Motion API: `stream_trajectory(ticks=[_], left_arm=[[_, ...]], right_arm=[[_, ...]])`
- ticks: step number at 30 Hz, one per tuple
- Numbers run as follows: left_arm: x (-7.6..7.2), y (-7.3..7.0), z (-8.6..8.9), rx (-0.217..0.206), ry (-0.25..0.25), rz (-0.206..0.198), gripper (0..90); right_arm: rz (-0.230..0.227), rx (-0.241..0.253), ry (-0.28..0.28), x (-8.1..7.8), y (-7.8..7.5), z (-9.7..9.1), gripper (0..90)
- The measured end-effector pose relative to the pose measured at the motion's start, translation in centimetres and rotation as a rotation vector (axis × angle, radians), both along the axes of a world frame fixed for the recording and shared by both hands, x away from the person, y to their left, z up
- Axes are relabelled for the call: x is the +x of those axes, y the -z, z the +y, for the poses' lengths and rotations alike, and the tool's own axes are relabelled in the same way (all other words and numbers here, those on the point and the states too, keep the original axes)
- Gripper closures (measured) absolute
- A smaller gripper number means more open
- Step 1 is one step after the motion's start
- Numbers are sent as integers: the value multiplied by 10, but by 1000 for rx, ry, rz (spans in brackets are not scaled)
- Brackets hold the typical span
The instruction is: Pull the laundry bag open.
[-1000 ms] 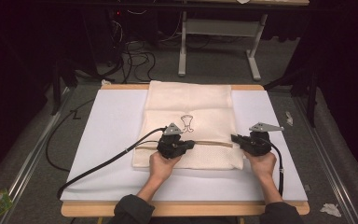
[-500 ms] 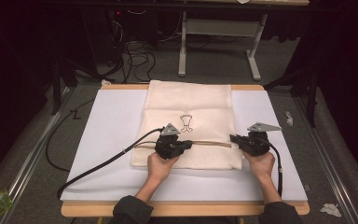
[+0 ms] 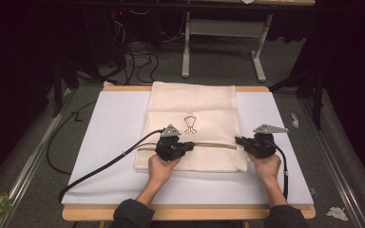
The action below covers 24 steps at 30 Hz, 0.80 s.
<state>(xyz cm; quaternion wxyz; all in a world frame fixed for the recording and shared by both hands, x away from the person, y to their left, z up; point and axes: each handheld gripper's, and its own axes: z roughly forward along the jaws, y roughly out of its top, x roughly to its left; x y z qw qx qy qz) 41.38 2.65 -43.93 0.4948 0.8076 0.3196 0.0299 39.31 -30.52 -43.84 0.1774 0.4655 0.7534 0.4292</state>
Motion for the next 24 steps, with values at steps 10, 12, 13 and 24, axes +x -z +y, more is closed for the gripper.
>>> stream_trajectory(ticks=[10, 12, 13, 24], left_arm=[[1, 0, 14, -1, -30, 4, 869], [0, -1, 14, -1, -30, 1, 869], [0, 0, 14, -1, -29, -1, 869], [-1, -1, 21, -9, -43, -2, 869]], right_arm=[[2, 4, 7, 2, 1, -2, 875], [1, -3, 6, 1, 1, -1, 875], [-2, -1, 5, 1, 1, -2, 875], [-4, -7, 2, 1, 1, -1, 875]])
